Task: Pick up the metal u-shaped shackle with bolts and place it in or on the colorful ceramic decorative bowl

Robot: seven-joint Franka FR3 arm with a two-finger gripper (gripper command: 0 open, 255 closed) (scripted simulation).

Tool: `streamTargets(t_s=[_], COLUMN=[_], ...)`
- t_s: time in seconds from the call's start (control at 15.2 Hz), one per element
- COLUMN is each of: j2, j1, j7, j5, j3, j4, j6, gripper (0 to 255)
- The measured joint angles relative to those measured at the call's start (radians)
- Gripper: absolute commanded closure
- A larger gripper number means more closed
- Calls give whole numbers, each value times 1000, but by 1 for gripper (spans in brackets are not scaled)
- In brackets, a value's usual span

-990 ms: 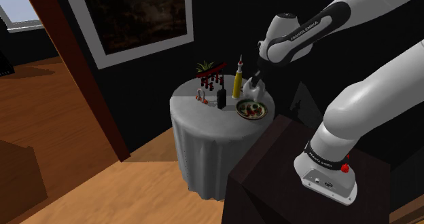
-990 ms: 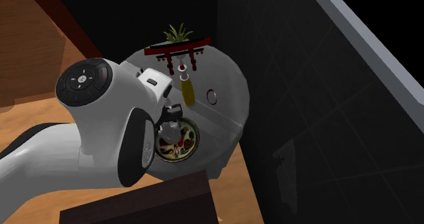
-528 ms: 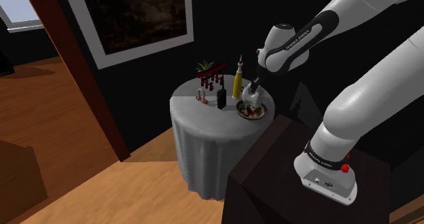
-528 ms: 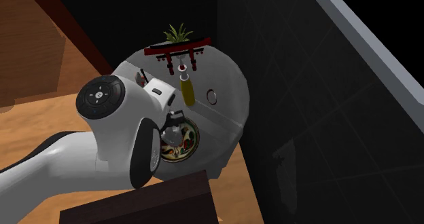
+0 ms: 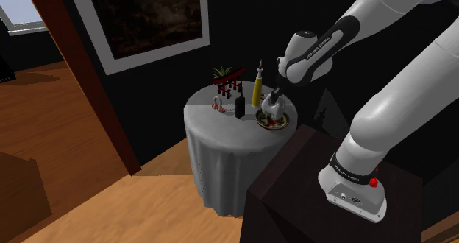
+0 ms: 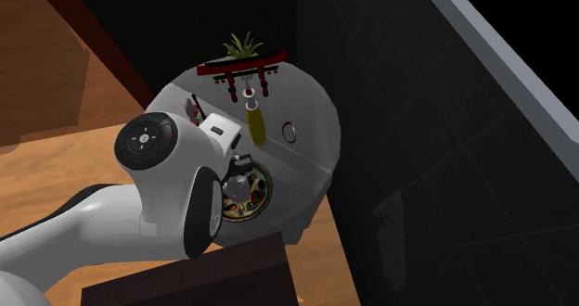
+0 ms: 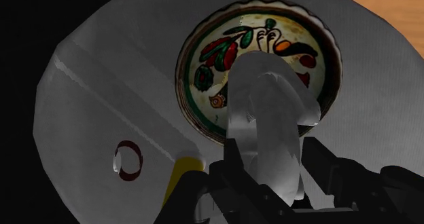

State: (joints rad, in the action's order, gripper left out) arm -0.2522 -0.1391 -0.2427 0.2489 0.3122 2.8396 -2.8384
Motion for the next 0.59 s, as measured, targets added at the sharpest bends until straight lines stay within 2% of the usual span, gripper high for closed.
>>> streamTargets(t_s=[0.07, 0.13, 0.53, 0.59], j2=[0, 0, 0, -29], j1=[0, 0, 0, -5], j7=[0, 0, 0, 4], j5=[0, 0, 0, 6], j3=[0, 0, 0, -5], j4=[0, 0, 0, 5], j6=[0, -1, -1, 22], gripper=[255, 0, 0, 0])
